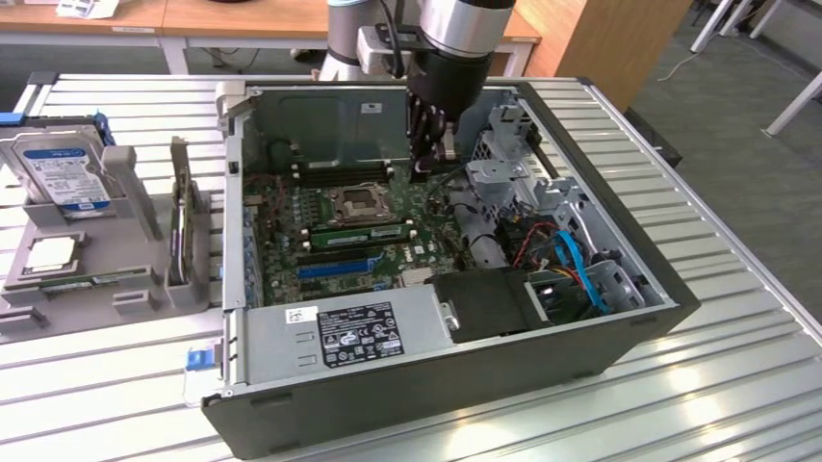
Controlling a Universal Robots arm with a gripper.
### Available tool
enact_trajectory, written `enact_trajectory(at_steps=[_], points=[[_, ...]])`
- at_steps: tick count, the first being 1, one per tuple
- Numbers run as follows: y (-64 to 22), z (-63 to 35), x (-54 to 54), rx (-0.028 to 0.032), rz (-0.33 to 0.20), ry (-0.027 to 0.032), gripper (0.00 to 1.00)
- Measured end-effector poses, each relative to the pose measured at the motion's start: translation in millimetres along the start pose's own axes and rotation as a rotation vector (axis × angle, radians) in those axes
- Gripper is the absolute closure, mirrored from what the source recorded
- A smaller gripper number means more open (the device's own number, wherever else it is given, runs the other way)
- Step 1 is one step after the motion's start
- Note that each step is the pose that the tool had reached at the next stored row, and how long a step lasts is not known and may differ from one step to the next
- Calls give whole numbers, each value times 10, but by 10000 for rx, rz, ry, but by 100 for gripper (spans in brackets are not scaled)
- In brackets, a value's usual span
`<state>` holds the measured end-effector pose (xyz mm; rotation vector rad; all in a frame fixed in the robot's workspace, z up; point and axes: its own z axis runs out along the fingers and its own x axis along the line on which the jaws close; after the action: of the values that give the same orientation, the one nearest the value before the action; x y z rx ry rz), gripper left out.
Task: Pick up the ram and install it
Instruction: 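Press down the ram until it locks into place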
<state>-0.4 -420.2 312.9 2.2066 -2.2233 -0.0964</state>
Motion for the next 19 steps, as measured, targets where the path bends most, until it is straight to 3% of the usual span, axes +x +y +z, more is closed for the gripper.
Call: enact_trajectory(at_steps=[19], points=[[-14, 277, 10, 4, -1, -1, 90]])
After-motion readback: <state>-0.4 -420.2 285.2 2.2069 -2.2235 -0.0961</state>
